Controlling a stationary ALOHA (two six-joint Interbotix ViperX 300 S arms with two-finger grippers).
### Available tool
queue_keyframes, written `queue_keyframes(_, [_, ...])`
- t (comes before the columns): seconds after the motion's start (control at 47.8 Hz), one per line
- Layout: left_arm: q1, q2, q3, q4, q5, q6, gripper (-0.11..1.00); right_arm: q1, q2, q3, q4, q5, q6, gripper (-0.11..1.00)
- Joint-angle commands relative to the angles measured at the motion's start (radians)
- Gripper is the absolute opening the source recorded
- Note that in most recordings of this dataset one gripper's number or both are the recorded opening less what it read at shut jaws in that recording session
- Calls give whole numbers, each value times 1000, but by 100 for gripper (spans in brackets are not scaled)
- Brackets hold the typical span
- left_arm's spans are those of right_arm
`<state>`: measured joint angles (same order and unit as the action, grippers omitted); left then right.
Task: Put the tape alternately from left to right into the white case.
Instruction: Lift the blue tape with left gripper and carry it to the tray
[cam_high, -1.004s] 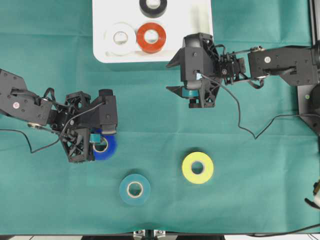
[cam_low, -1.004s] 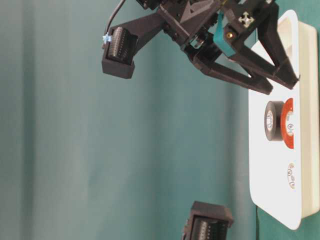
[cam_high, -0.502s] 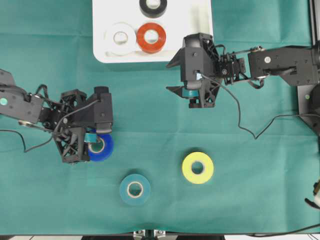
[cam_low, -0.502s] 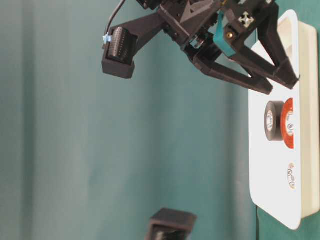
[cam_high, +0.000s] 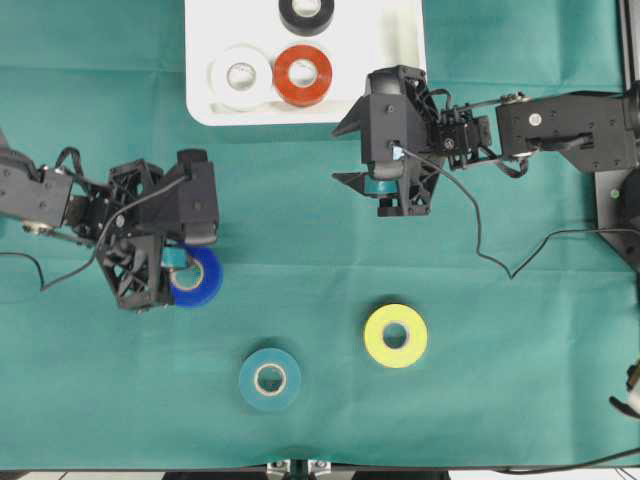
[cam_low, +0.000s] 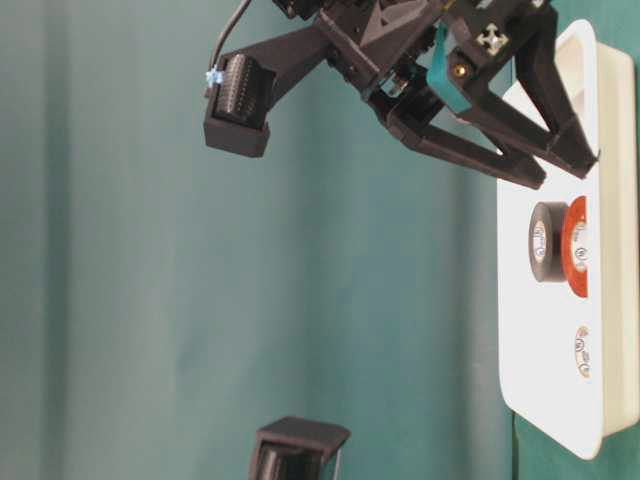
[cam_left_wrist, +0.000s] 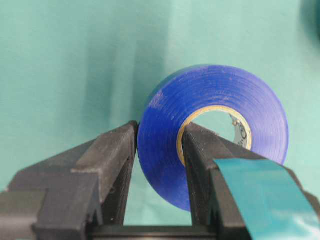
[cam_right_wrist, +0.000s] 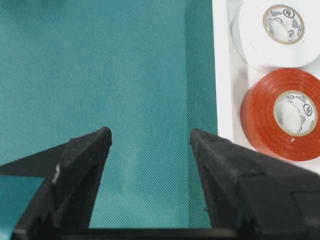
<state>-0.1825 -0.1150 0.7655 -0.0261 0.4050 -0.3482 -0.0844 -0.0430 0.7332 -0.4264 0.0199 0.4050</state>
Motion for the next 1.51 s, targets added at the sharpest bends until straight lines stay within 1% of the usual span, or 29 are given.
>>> queue_keyframes(0.0, [31,-29,-23,5,-5,15,-5,3,-11,-21,-2,-5,0,71])
queue_keyframes(0.209, [101,-58,-23,3,-5,77,-5,3,-11,-21,-2,-6,0,71])
queue_keyframes(0.377, [158,-78,-23,5,-8,144,-5,3,-11,-20,-2,-8,0,71])
queue_keyframes(0.774, [275,-78,-34,3,-14,270,-5,3,-11,-17,-2,-8,2,71])
queue_keyframes(0.921, [319,-72,-40,5,-26,304,-5,3,-11,-17,-2,-8,2,71])
queue_keyframes(1.109, [394,-63,-52,5,-54,344,-5,3,-11,-15,-2,-8,2,71])
queue_keyframes(1.381, [495,-31,-67,5,-92,456,-5,3,-5,-12,-3,-11,2,70])
queue_keyframes(1.486, [532,-14,-84,5,-100,482,-5,3,0,-12,-2,-18,2,70])
